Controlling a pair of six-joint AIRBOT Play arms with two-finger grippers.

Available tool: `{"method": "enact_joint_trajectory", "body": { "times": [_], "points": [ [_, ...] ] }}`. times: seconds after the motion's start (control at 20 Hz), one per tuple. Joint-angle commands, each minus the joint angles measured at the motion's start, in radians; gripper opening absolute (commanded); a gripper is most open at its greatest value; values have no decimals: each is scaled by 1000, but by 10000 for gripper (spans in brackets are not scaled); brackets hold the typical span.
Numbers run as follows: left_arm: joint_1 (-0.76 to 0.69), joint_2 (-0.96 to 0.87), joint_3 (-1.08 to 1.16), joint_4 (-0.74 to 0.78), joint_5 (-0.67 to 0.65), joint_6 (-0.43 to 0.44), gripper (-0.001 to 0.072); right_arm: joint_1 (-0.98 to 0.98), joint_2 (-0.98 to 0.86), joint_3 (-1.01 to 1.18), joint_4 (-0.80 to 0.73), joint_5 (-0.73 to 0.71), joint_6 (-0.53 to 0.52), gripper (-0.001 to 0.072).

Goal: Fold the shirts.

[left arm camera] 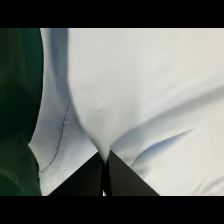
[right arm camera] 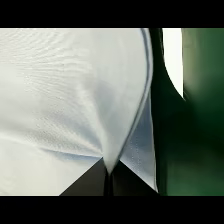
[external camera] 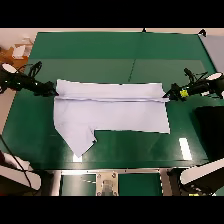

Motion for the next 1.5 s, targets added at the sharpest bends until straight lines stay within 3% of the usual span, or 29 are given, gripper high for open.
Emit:
{"method": "enact_joint_trajectory", "body": {
  "times": [0.0, 0.05, 0.1, 0.15, 0.35, 0.45, 0.6, 0.8, 0.9, 1.05, 1.2, 1.3, 1.4, 1.45],
  "points": [
    [0, 0, -16, -71, 6, 13, 23, 16, 0, -6, -5, 13, 14, 94],
    [0, 0, -15, -72, -18, 9, 38, 16, 0, -5, -4, 29, 38, 243],
    [3, 2, -14, -72, -63, 5, 376, 11, 2, -2, -10, 58, 63, 289],
    [9, 3, -10, -69, -117, -32, 622, 1, 7, 9, -31, 100, 92, 288],
    [56, 22, -18, -53, -381, -156, 622, -60, 127, -35, -149, 204, 187, 288],
    [93, 112, -116, -6, -401, -167, 622, -92, 256, -165, -165, 162, 189, 287],
    [160, 341, -373, 14, -276, -168, 623, -153, 479, -453, -164, 19, 234, 249],
    [181, 600, -701, 56, -142, -253, 622, -204, 739, -812, -154, -137, 316, 252],
    [181, 669, -829, 53, -106, -269, 622, -204, 813, -947, -97, -200, 315, 302],
    [181, 717, -980, 29, -21, -270, 621, -202, 835, -1081, 28, -311, 307, 319],
    [105, 716, -1095, -64, 109, -256, 617, -196, 834, -1158, 158, -400, 232, 332],
    [-7, 715, -1149, -169, 256, -248, 552, -163, 834, -1181, 210, -462, 229, 336],
    [-99, 715, -1158, -238, 394, -248, 549, -105, 828, -1188, 275, -521, 229, 427],
    [-118, 715, -1156, -269, 454, -248, 510, -74, 824, -1188, 308, -557, 230, 429]
  ]
}}
